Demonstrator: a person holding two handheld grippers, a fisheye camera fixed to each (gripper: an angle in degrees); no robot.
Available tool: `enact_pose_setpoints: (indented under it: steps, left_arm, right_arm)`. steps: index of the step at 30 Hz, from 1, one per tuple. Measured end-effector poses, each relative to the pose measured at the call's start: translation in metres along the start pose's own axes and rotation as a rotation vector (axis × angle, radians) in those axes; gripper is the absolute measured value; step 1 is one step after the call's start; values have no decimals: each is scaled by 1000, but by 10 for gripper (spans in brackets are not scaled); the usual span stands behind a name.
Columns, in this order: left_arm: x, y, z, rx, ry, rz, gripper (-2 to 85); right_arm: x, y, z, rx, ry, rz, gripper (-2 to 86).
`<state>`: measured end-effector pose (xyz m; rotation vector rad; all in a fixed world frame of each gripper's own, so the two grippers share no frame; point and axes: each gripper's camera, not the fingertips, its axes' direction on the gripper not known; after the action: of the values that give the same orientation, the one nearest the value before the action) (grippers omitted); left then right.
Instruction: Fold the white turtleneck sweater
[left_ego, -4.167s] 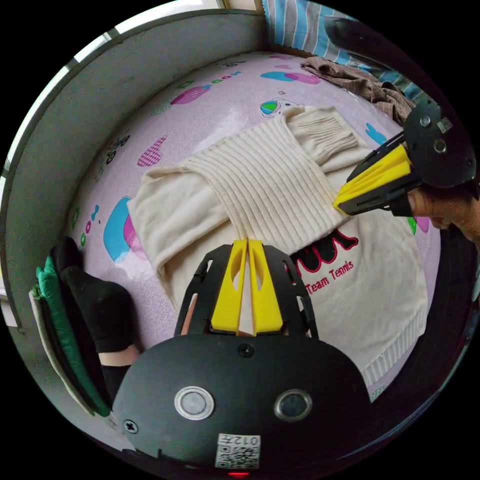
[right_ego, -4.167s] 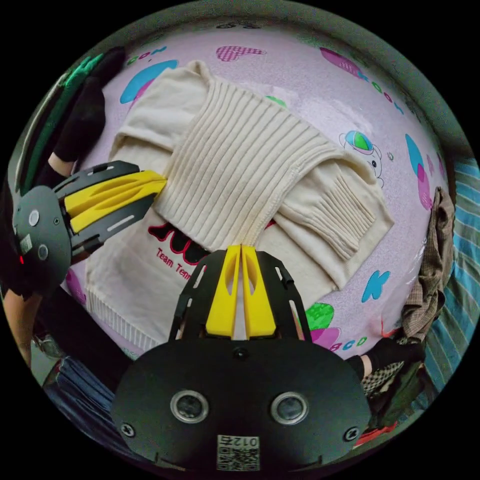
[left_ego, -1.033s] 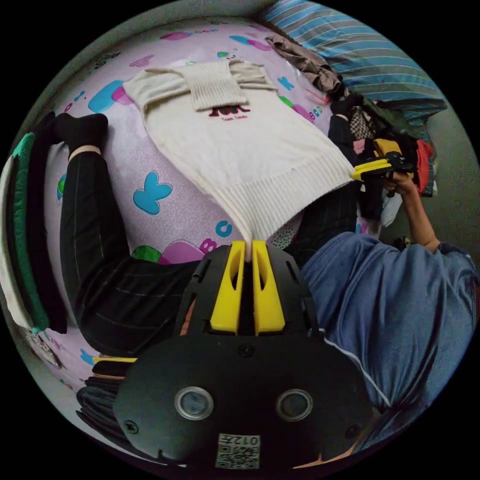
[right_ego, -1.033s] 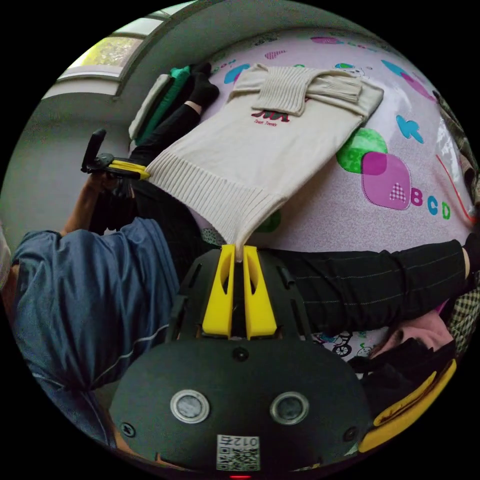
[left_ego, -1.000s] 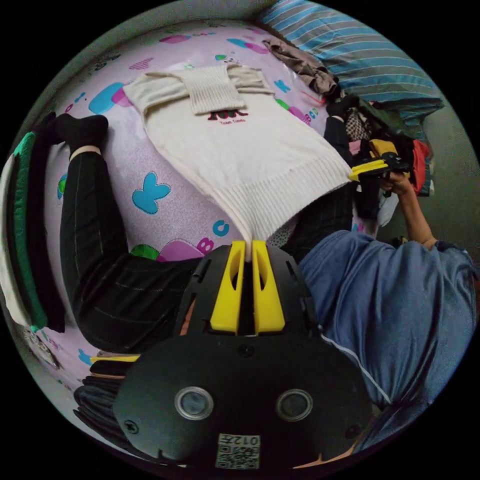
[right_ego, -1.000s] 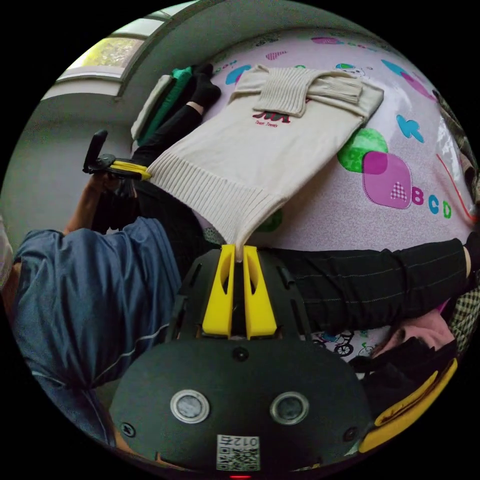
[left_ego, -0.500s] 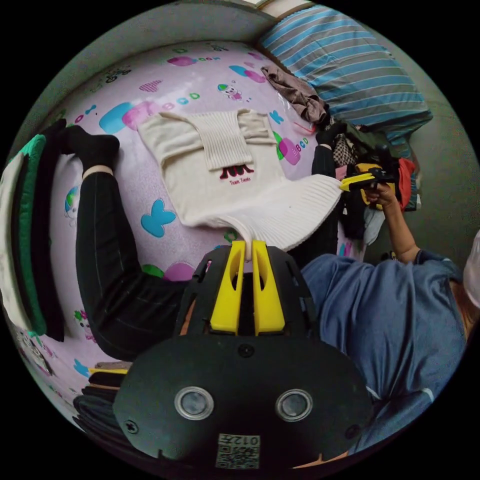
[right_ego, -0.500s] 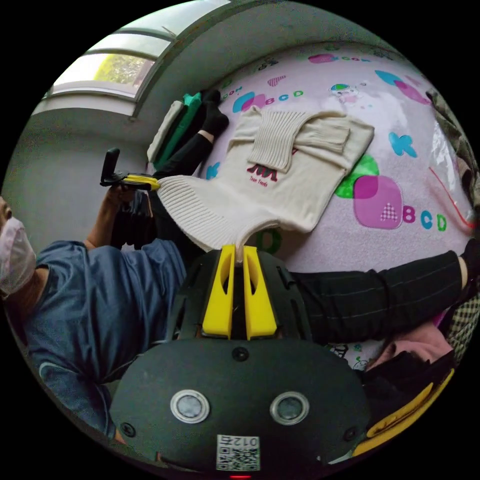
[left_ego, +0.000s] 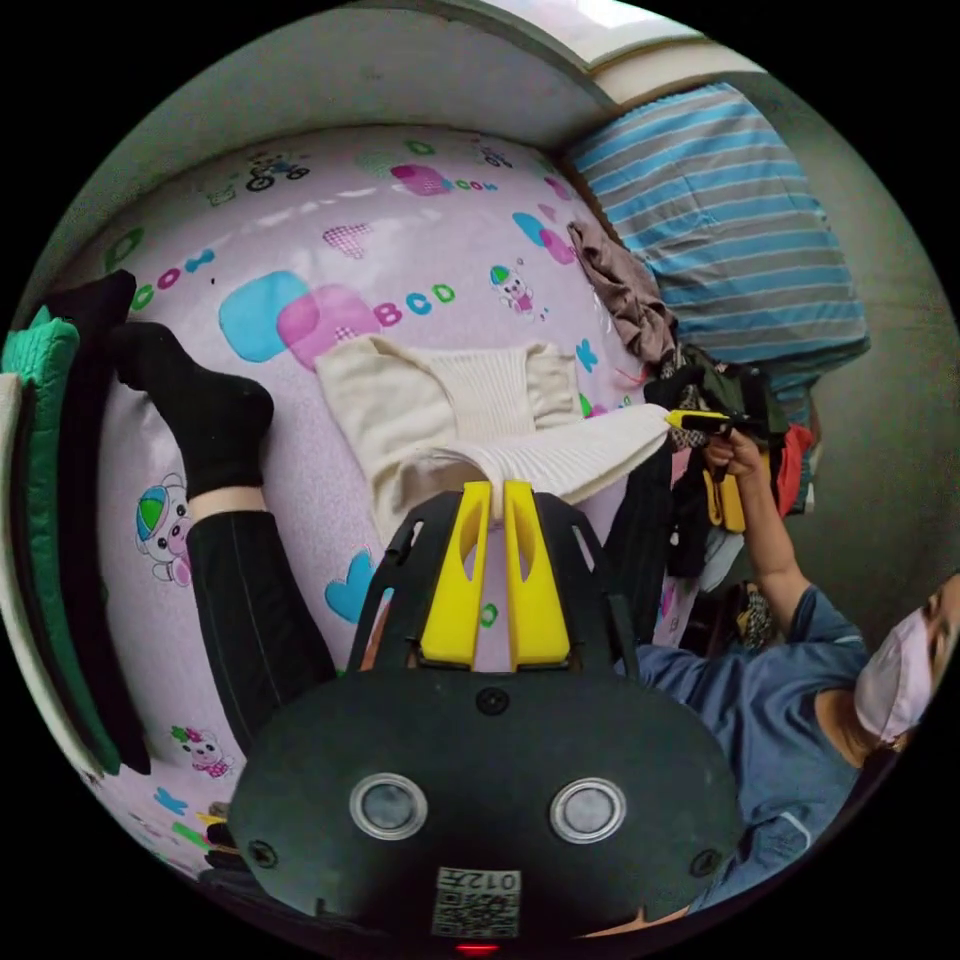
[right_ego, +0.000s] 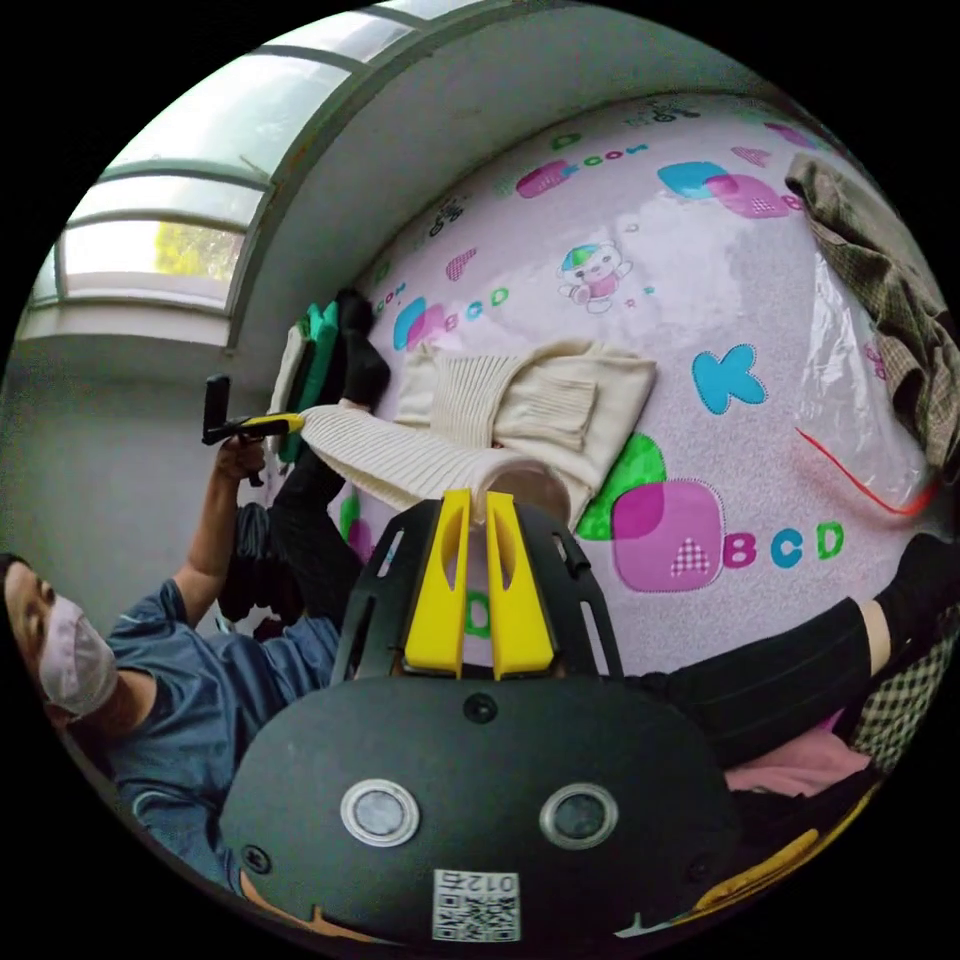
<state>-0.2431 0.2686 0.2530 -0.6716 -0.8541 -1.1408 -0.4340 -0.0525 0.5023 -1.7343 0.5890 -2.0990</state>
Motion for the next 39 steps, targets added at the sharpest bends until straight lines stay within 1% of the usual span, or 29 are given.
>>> enact_pose_setpoints:
  steps: [3,7,8,10,12,15,18,20,22,26,28,33,35,38,39]
  left_arm:
    - [-18,-25,8,-14,27,-60,6]
    - [-47,-72,32,-23,62,-194,7]
    - [-54,-83,38,11,83,-237,8]
    - [-64,-94,45,76,92,-309,9]
    - [-70,-97,51,140,52,-389,11]
    - [-60,-92,50,151,-3,-342,13]
    - [-34,-70,59,19,-132,-192,21]
    - [-21,-51,69,-35,-181,-131,28]
    - [-13,-31,79,-62,-219,-105,33]
    - [-4,1,99,-88,-254,-102,38]
    - [-1,6,105,-90,-240,-112,38]
    - [14,5,115,-78,-222,-96,36]
    - [23,1,121,-89,-280,-81,33]
    - [31,-5,128,-108,-317,-85,28]
    - [33,-6,129,-110,-320,-82,26]
  right_arm:
    - [21,-35,9,-12,-21,66,3]
    - [54,-82,31,-25,-35,177,15]
    - [58,-88,35,-24,-28,194,18]
    - [70,-104,45,15,49,254,33]
    - [74,-108,48,50,98,301,50]
    - [70,-96,49,72,132,295,55]
    - [59,-68,54,48,94,252,55]
    - [51,-47,59,28,79,231,55]
    - [40,-21,70,-18,105,201,57]
    - [30,5,85,-70,129,180,61]
    - [26,12,91,-68,136,178,63]
    - [21,15,98,-64,80,176,63]
    - [17,16,99,-61,76,161,62]
    - [15,19,99,-58,93,164,37]
    - [15,20,98,-49,93,173,13]
